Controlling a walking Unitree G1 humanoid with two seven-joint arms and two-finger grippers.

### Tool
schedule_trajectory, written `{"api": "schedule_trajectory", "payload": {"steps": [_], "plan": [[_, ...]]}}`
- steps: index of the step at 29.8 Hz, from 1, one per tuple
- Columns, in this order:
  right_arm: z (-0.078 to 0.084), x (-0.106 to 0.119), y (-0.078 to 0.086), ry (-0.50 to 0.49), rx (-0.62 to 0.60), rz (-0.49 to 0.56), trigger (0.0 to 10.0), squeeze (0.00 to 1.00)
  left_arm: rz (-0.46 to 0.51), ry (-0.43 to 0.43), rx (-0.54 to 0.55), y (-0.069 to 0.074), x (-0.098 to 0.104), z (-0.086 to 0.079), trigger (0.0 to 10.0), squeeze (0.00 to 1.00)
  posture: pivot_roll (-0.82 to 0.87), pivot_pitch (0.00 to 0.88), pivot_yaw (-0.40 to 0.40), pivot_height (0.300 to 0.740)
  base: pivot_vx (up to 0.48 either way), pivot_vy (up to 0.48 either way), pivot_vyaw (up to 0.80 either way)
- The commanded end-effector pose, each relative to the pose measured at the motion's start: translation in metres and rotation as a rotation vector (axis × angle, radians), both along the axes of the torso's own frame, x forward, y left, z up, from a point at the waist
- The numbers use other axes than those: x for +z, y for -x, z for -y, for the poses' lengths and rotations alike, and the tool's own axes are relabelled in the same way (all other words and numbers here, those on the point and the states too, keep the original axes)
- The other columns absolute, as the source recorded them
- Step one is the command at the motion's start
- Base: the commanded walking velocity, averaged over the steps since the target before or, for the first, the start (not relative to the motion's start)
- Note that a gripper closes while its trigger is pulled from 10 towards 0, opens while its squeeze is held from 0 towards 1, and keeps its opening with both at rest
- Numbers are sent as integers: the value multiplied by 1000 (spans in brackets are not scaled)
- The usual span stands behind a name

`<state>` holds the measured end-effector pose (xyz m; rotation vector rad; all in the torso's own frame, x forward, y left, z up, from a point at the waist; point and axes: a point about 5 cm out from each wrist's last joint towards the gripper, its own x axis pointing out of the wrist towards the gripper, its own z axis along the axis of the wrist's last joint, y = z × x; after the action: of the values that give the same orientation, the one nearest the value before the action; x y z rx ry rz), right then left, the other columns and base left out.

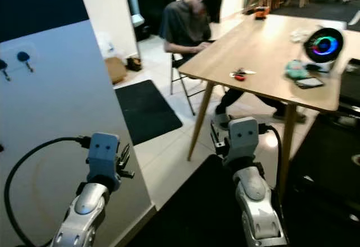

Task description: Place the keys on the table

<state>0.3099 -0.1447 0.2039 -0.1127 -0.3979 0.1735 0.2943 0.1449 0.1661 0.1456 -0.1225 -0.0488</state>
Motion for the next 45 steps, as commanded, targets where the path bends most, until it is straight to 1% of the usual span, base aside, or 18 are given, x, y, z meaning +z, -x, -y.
{"api": "schedule_trajectory", "payload": {"steps": [1, 16, 25, 45], "plan": [[-5, -2, 1, -4, 21, -5, 10000, 0, -21, -14, 20, 2, -6, -5, 10000, 0, 56, 144, 56, 740, 0, 0, 0], [-7, -2, 0, 1, 26, -4, 10000, 0, -22, -4, 14, 2, -7, -4, 10000, 0, 55, 138, 53, 740, 0, 0, 0], [-9, -3, 0, 34, 34, -7, 10000, 0, -26, -11, 16, 2, -7, -4, 10000, 0, 56, 139, 54, 740, 0, 0, 0], [-10, -3, 2, 26, 53, -10, 10000, 0, -31, -14, 19, 2, -8, -4, 10000, 0, 55, 144, 57, 740, 0, 0, 767]]}}
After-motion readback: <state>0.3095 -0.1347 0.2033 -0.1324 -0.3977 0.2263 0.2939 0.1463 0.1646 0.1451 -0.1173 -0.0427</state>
